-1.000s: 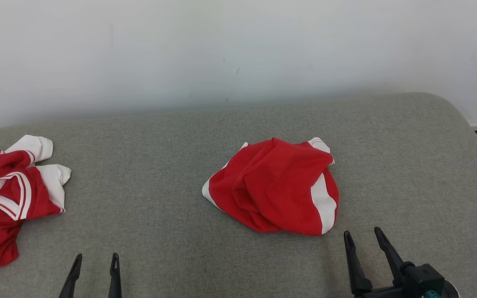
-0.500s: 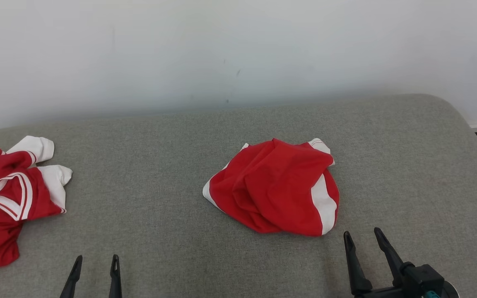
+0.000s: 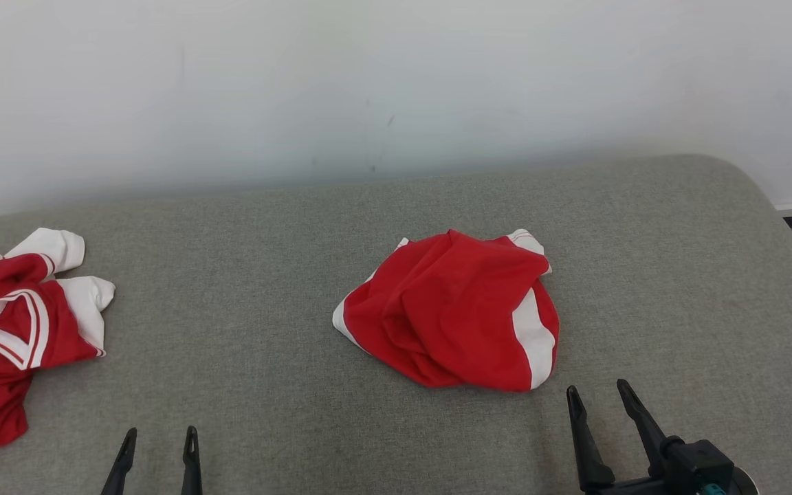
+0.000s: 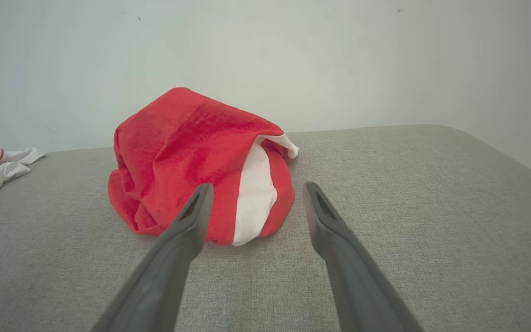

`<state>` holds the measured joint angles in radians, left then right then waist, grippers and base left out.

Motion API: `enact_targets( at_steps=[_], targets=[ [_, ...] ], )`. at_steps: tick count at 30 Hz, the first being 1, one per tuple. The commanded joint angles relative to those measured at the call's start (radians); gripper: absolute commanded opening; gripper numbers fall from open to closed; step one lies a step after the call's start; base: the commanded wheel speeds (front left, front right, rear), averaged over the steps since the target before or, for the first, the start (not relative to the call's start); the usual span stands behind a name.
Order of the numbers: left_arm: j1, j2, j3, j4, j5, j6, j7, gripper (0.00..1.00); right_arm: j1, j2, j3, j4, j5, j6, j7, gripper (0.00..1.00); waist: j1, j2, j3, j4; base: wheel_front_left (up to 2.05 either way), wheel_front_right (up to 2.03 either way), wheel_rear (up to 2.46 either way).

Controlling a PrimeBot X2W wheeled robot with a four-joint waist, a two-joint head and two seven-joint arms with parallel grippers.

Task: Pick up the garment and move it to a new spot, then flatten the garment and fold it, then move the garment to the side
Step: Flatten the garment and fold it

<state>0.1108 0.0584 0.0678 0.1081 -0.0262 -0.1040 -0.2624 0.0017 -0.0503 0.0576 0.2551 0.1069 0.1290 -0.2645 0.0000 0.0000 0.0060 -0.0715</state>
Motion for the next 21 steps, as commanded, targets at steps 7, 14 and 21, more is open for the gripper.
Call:
enact_targets(
  at_steps=[7, 14, 21],
  targets=[
    [0.009, -0.004, 0.0, -0.007, 0.003, 0.007, -0.002, 1.0, -0.001, 0.001, 0.0, 0.002, -0.001, 0.003, -0.002, 1.0, 0.0, 0.0, 0.001, -0.006, 0.0, 0.0, 0.0],
    [0.007, -0.005, -0.001, -0.008, 0.005, 0.007, -0.002, 1.0, 0.0, 0.001, -0.004, 0.0, -0.003, 0.003, -0.002, 1.0, 0.0, 0.0, 0.002, -0.007, 0.0, 0.0, 0.0],
    [0.0, -0.006, 0.0, -0.001, -0.009, 0.008, -0.002, 1.0, -0.004, 0.001, -0.004, 0.001, 0.0, 0.003, -0.002, 1.0, 0.0, 0.0, 0.006, -0.008, 0.0, 0.0, 0.0]
  ],
)
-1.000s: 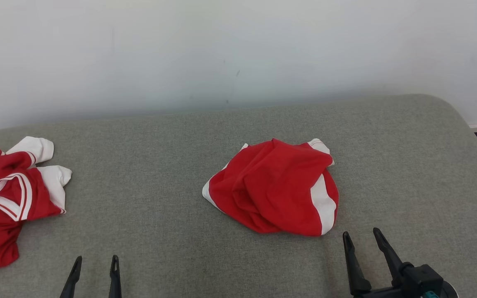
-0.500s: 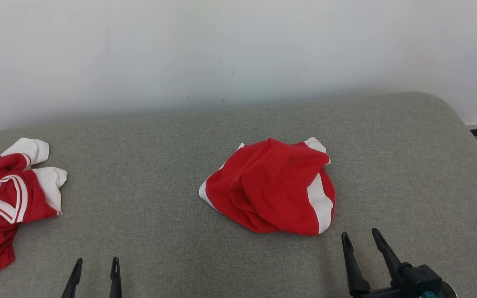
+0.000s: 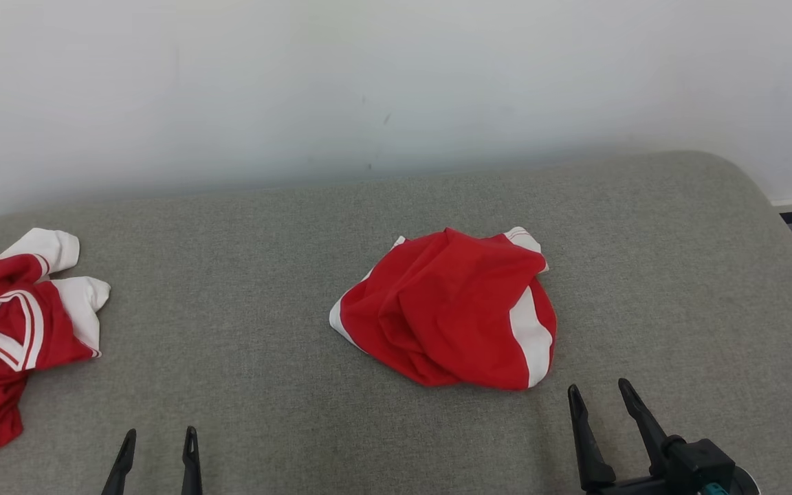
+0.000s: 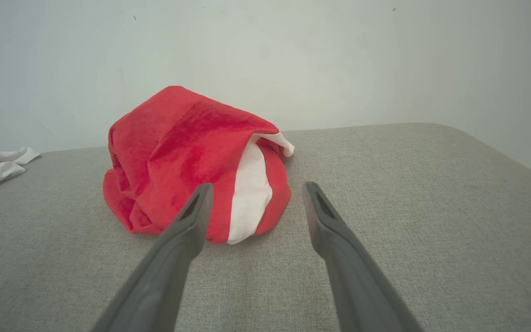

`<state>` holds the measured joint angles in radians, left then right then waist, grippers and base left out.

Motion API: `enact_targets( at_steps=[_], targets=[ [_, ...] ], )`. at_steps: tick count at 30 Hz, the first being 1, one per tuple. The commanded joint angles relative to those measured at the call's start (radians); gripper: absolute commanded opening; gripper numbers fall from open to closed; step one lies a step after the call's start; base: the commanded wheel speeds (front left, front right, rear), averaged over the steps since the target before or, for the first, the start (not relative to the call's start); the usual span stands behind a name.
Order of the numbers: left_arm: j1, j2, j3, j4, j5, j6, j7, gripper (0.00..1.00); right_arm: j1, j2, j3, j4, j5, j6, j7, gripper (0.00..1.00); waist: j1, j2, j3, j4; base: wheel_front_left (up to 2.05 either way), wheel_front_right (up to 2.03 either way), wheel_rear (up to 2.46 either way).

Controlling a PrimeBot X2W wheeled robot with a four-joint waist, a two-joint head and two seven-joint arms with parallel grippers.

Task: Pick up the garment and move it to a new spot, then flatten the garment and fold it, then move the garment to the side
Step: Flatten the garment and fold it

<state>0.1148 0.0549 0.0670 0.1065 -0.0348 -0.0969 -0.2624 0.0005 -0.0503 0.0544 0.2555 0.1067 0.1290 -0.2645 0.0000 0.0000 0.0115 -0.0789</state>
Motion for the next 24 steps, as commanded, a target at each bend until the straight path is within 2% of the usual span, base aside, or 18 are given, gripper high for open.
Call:
enact_targets(
  at_steps=[1, 7, 13, 19, 24],
  targets=[
    [-0.007, -0.003, 0.0, 0.002, -0.001, 0.003, -0.002, 1.0, -0.004, 0.001, 0.0, 0.001, 0.002, 0.003, -0.002, 1.0, 0.0, 0.0, 0.001, -0.001, 0.0, 0.0, 0.0],
    [-0.045, -0.005, -0.043, 0.019, -0.01, -0.007, -0.002, 1.0, -0.01, 0.001, 0.008, 0.0, 0.007, 0.003, -0.002, 1.0, 0.0, 0.0, 0.01, -0.018, 0.0, 0.0, 0.0],
    [-0.118, -0.004, -0.127, 0.058, -0.013, -0.027, -0.002, 1.0, -0.022, 0.001, 0.01, -0.001, 0.014, 0.003, -0.002, 1.0, 0.0, 0.0, 0.031, -0.053, 0.0, 0.0, 0.0],
    [-0.234, 0.001, -0.25, 0.128, -0.005, -0.034, -0.002, 1.0, -0.051, 0.001, 0.008, -0.007, 0.033, 0.003, -0.002, 1.0, 0.0, 0.0, 0.08, -0.102, 0.0, 0.0, 0.0],
    [-0.324, 0.026, -0.377, 0.192, -0.023, -0.033, -0.002, 1.0, -0.071, 0.001, 0.012, -0.006, 0.061, 0.003, -0.002, 1.0, 0.0, 0.0, 0.124, -0.157, 0.0, 0.0, 0.0]
  ],
)
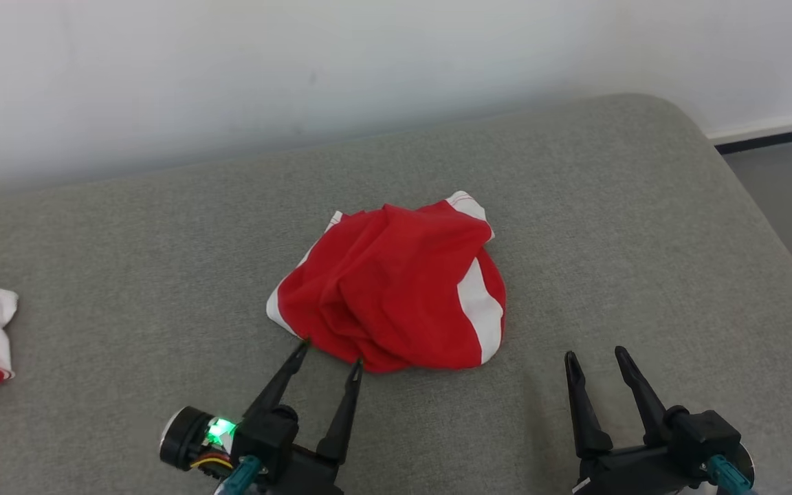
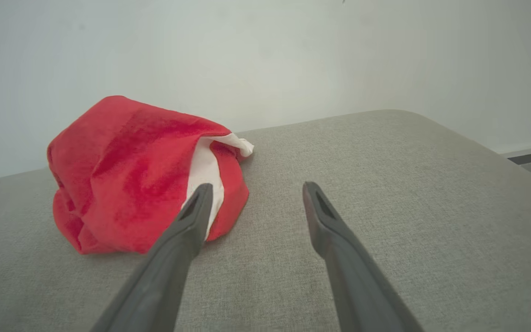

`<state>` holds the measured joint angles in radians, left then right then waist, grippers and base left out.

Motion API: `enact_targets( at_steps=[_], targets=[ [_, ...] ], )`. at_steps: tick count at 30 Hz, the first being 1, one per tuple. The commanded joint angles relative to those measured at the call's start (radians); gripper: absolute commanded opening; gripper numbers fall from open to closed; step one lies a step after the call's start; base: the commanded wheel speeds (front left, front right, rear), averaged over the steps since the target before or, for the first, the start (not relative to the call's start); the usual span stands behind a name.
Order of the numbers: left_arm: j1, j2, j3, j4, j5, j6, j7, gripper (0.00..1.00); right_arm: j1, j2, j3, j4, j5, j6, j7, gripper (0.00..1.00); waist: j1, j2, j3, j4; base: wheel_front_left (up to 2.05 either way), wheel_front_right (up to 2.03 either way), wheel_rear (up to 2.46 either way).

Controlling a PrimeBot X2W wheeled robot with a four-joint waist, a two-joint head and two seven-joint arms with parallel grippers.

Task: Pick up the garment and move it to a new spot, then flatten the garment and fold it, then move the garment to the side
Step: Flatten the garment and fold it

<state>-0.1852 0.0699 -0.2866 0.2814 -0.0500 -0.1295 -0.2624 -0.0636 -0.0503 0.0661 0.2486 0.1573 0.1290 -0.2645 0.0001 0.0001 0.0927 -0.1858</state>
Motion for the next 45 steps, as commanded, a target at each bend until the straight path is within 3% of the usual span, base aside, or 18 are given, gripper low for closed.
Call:
enact_targets(
  at_steps=[1, 15, 23, 25, 30, 35, 45],
  targets=[
    [-0.024, 0.011, -0.023, 0.017, -0.008, 0.0, -0.002, 1.0, -0.007, 0.001, 0.0, 0.001, 0.01, 0.003, -0.002, 1.0, -0.0001, -0.0001, 0.043, -0.05, 0.0, 0.0, 0.0],
    [-0.162, 0.082, -0.153, 0.283, -0.044, 0.0, -0.002, 1.0, -0.039, 0.001, 0.008, 0.003, 0.053, 0.003, -0.002, 1.0, -0.0001, -0.0001, 0.098, -0.191, 0.0, 0.0, 0.0],
    [-0.227, 0.094, -0.139, 0.413, -0.005, 0.022, -0.002, 1.0, -0.041, 0.001, 0.022, 0.001, 0.042, 0.003, -0.002, 1.0, -0.0001, -0.0001, 0.098, -0.217, 0.0, 0.0, 0.0],
    [-0.248, 0.083, -0.133, 0.442, -0.015, 0.021, -0.002, 0.0, -0.038, 0.001, 0.025, 0.003, 0.038, 0.003, -0.002, 1.0, -0.0001, -0.0001, 0.095, -0.221, 0.0, 0.0, 0.0],
    [-0.248, 0.071, -0.107, 0.426, -0.037, 0.018, -0.002, 0.0, -0.019, 0.001, 0.02, 0.005, 0.028, 0.003, -0.002, 1.0, -0.0001, -0.0001, 0.075, -0.212, 0.0, 0.0, 0.0],
    [-0.197, 0.052, -0.076, 0.31, -0.067, 0.01, -0.002, 0.0, 0.008, 0.001, -0.005, 0.002, 0.018, 0.003, -0.002, 1.0, -0.0001, -0.0001, 0.041, -0.156, 0.0, 0.0, 0.0],
    [-0.045, 0.112, -0.022, 0.095, -0.08, 0.003, -0.002, 0.0, 0.034, 0.001, -0.004, 0.004, 0.015, 0.003, -0.002, 1.0, -0.0001, -0.0001, -0.01, -0.007, 0.0, 0.0, 0.0]
  ],
)
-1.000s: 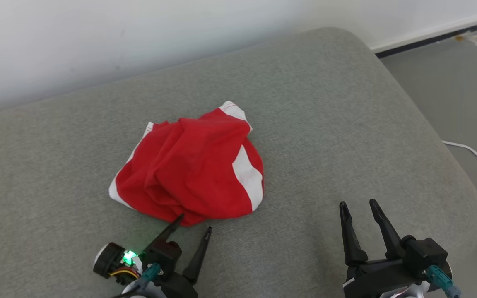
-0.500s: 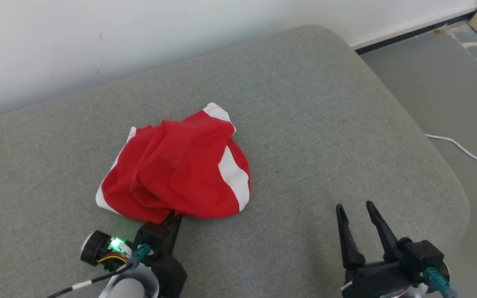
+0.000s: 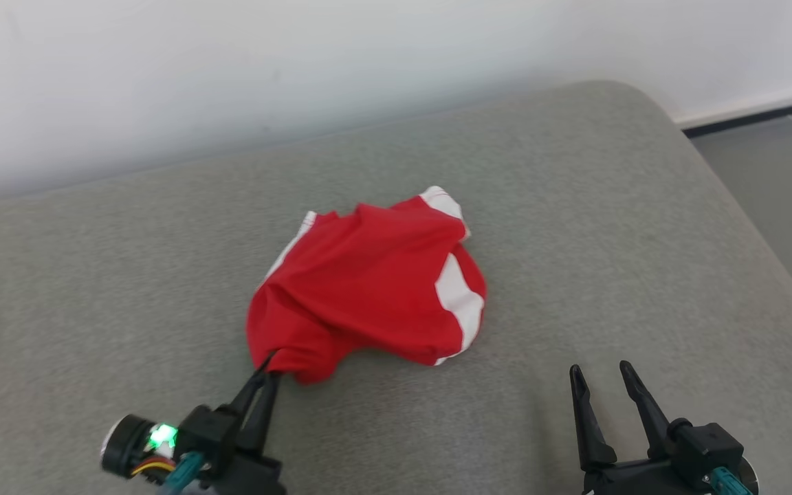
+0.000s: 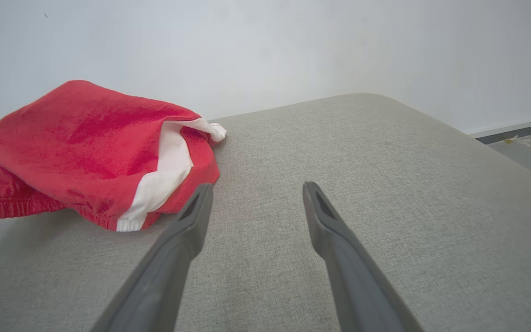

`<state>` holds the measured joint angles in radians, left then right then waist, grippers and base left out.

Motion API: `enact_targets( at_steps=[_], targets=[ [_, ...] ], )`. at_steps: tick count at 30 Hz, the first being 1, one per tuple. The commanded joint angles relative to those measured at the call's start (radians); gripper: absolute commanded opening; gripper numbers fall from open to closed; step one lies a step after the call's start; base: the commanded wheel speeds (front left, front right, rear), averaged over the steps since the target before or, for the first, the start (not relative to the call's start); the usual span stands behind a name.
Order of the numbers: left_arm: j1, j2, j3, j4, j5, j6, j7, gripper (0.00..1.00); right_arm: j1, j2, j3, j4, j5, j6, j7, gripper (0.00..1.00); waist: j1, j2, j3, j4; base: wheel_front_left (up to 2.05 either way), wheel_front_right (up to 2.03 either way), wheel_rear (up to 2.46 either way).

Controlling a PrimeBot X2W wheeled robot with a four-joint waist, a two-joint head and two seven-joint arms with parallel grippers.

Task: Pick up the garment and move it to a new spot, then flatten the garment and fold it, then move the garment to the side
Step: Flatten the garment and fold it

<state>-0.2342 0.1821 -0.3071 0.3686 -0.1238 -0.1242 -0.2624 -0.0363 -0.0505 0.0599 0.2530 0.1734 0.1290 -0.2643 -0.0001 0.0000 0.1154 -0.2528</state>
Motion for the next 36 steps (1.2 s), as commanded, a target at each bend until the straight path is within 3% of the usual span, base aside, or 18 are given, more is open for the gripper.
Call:
enact_targets(
  at_steps=[1, 9, 21, 22, 23, 36],
  targets=[
    [0.02, 0.008, 0.009, -0.008, -0.009, -0.002, -0.002, 0.0, 0.011, 0.001, 0.002, -0.001, -0.002, 0.003, -0.002, 1.0, 0.0001, 0.0, -0.036, 0.077, 0.0, 0.0, 0.0],
    [0.137, 0.062, 0.108, -0.063, -0.025, 0.01, -0.002, 0.0, 0.019, 0.001, 0.004, 0.004, 0.006, 0.003, -0.002, 1.0, 0.0001, 0.0, -0.042, 0.157, 0.0, 0.0, 0.0],
    [0.139, 0.052, 0.199, 0.02, -0.023, 0.016, -0.002, 0.0, 0.018, 0.001, 0.012, 0.01, -0.003, 0.003, -0.002, 1.0, 0.0001, 0.0, -0.055, 0.159, 0.0, 0.0, 0.0],
    [0.133, 0.049, 0.2, 0.025, -0.022, 0.014, -0.002, 0.71, 0.018, 0.001, 0.01, 0.01, -0.005, 0.003, -0.002, 1.0, 0.0001, 0.0, -0.054, 0.161, 0.0, 0.0, 0.0],
    [0.127, 0.046, 0.203, 0.028, -0.019, 0.013, -0.002, 1.0, 0.018, 0.001, 0.008, 0.01, -0.006, 0.003, -0.002, 1.0, 0.0001, 0.0, -0.052, 0.162, 0.0, 0.0, 0.0],
    [0.223, -0.017, 0.28, 0.018, -0.006, 0.014, -0.002, 1.0, 0.027, 0.001, 0.003, 0.007, -0.008, 0.003, -0.002, 1.0, 0.0001, 0.0, -0.051, 0.205, 0.0, 0.0, 0.0]
  ],
)
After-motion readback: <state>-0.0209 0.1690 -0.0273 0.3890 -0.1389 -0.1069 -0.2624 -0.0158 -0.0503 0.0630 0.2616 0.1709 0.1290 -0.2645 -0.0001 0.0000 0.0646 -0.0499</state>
